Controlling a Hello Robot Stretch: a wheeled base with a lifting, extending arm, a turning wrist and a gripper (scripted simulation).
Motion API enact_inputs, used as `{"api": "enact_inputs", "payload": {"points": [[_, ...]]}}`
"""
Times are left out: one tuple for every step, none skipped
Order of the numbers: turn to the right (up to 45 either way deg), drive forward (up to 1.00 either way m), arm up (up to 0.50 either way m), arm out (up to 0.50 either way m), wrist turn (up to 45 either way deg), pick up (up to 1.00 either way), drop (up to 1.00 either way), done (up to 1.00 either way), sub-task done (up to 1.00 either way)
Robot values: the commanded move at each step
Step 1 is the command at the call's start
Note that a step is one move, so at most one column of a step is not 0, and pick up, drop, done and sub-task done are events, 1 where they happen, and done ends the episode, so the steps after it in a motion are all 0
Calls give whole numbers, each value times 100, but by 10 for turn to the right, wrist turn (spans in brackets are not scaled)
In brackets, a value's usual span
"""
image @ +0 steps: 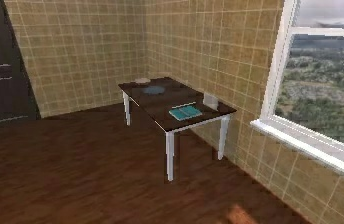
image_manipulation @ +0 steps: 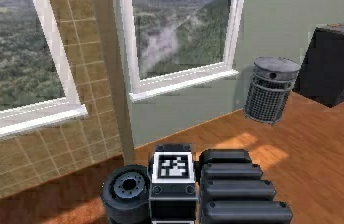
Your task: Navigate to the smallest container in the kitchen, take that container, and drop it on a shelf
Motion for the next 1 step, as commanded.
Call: {"api": "enact_inputs", "payload": {"points": [[-450, 0, 0, 0, 0, 0, 0, 0, 0]]}}
